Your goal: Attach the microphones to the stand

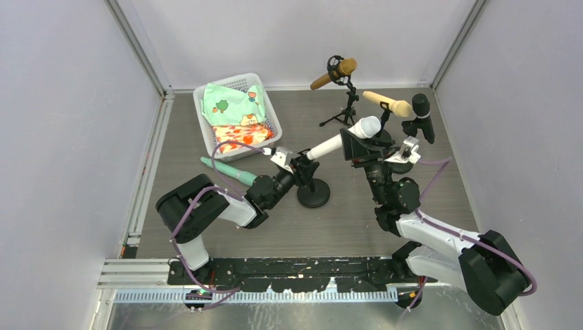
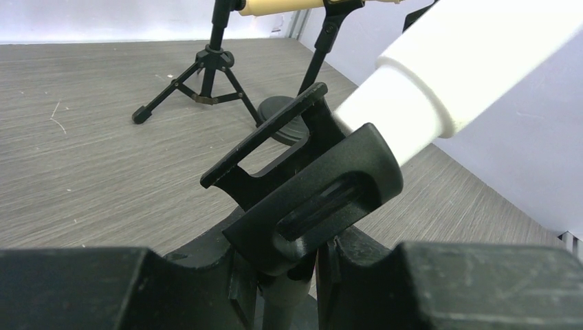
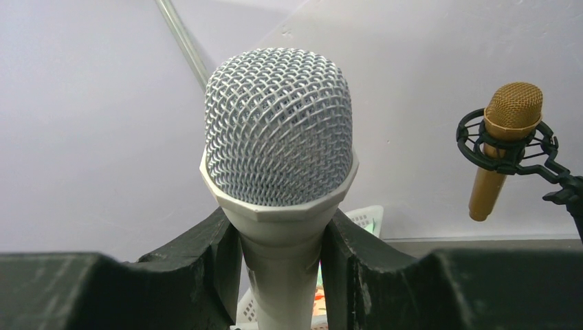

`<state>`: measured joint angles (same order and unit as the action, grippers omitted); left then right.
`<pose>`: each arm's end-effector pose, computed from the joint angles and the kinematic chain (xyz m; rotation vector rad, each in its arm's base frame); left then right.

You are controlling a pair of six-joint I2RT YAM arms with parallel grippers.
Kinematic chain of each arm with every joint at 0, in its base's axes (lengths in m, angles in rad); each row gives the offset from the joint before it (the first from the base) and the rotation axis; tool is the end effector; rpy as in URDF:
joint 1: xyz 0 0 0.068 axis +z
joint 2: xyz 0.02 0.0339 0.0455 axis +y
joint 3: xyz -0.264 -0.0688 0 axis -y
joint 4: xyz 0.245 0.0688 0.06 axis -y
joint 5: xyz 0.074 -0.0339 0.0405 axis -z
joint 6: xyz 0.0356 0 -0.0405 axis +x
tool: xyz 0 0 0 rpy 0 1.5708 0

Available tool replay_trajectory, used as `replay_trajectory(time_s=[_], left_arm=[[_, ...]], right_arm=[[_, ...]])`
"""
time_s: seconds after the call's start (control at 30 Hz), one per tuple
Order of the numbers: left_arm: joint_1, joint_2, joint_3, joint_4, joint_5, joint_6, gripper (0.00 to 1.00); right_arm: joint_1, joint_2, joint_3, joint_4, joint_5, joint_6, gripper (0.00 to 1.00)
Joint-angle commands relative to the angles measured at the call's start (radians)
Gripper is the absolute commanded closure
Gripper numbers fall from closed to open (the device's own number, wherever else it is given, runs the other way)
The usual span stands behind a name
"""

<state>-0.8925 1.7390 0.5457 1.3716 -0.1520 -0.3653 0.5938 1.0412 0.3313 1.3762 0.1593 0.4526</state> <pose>0.2036 -0.2440 0.1875 0.2510 1.4386 -0.9339 0.1667 0.1057 0.2946 0.0874 0.9449 0.8983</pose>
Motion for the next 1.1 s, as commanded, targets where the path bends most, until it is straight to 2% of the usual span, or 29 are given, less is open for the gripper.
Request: replay_trajectory(time_s=[0.0, 0.4, 0.7, 1.07], left_arm=[[-0.006, -0.019, 0.029, 0.060, 0.031, -0.041, 1.00], [-0.006, -0.024, 0.046, 0.060, 0.051, -0.064, 1.00], [-0.006, -0.024, 0.058, 0.060, 0.070, -0.052, 1.00], [-0.008, -0.018, 0.071, 0.060, 0.130, -0.025, 1.00]], right_arm=[[0.001, 0.029, 0.046, 0.059, -0.029, -0.004, 0.99], [0.007, 0.157, -0.024, 0.060, -0.145, -0.072, 0.99], [0.088, 0.156, -0.064, -0.076, -0.145, -0.195, 0.99], [0.110, 0.236, -0.095, -0.134, -0.080, -0.189, 0.99]])
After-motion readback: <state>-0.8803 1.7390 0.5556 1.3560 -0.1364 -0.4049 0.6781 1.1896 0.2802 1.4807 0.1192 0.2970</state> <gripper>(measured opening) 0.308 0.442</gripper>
